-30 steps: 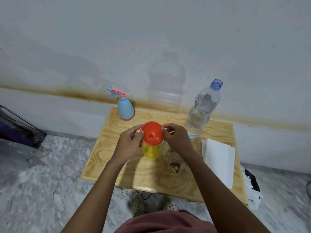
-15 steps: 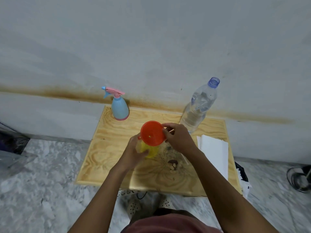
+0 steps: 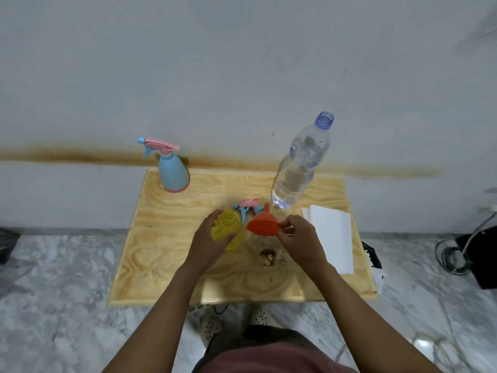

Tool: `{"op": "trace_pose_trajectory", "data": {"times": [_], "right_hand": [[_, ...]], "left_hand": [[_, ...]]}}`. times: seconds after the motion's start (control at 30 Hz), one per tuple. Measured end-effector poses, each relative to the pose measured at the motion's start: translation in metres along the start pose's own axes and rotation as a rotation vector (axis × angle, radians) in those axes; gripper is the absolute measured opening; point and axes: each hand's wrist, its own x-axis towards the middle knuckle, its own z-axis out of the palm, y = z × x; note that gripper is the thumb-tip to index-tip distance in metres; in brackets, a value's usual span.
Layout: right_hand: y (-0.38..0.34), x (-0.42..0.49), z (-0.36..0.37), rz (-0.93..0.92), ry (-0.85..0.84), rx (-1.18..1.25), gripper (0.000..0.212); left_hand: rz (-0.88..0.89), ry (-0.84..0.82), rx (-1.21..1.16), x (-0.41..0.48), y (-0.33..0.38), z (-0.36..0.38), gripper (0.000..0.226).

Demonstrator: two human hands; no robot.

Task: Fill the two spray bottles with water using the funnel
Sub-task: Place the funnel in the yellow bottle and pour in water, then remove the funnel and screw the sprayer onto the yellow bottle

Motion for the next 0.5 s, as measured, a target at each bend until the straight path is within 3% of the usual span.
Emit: {"op": "trace_pose_trajectory", "data": {"times": [0.27,0.5], "right_hand": [[0.031,-0.009,0.047,-0.185,0.132,-0.496,0.016],[0.066,-0.019,0.062,-0.211,0.049,-0.54,0.006]], "left_hand": [[-0.017,0.002,0.014,0.003,0.004,0.001,0.058],[-0.058,-0.007,-0.059,0.0,0.004,0.001,0.059]]}}
